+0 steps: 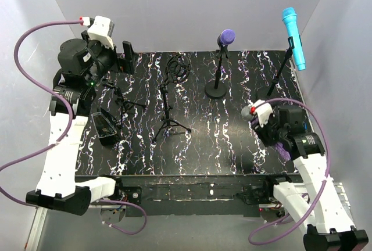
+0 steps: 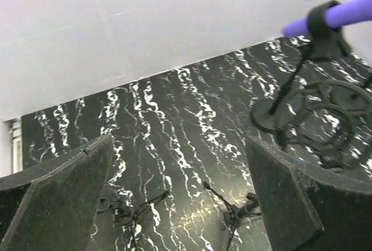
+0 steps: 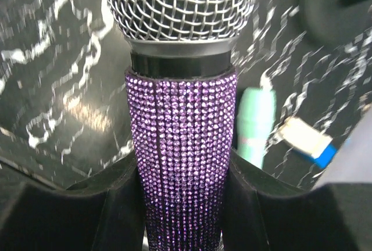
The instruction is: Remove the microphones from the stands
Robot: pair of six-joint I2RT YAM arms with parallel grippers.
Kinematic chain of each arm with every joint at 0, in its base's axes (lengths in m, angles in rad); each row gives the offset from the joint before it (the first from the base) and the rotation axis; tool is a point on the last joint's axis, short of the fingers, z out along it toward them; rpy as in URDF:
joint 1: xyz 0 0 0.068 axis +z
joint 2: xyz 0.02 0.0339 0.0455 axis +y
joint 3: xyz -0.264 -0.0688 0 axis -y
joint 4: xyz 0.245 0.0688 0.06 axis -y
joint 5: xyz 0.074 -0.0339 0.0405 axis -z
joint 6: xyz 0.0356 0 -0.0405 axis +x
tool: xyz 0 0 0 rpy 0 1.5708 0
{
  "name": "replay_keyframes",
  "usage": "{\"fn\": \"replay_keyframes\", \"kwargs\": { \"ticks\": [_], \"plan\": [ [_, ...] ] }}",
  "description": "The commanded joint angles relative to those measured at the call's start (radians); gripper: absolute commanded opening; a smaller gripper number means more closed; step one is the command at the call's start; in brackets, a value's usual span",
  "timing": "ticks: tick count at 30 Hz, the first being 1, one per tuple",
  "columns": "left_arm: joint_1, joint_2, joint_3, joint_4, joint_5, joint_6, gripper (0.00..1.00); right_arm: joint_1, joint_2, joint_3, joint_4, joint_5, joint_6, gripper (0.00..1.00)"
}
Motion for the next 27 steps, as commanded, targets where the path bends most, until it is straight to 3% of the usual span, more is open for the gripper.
{"fn": "replay_keyframes", "kwargs": {
  "ticks": [1, 5, 12, 16, 22, 27],
  "plan": [
    [0.021, 0.026, -0.003, 0.050, -0.095, -0.008, 0.98, -0.056, -0.034, -0.095, -0.020, -0.049, -0.174, 0.01],
    [0.026, 0.005, -0.026, 0.062, 0.017, 0.013, 0.98, -0.064, 0.058, -0.173, 0.044, 0.006, -0.159, 0.01],
    [0.029, -0.015, -0.022, 0.056, -0.006, 0.019, 0.98, -0.082, 0.273, -0.221, 0.124, -0.004, -0.139, 0.01],
    [0.029, -0.027, -0.026, 0.050, -0.003, 0.019, 0.98, -0.093, 0.327, -0.248, 0.133, 0.000, -0.157, 0.16],
    [0.029, -0.043, -0.049, 0.056, 0.002, 0.028, 0.98, -0.093, 0.376, -0.270, 0.131, 0.009, -0.167, 0.54],
    [0.029, -0.041, -0.051, 0.071, 0.013, 0.013, 0.98, -0.091, 0.382, -0.267, 0.142, 0.010, -0.171, 0.56]
  ]
}}
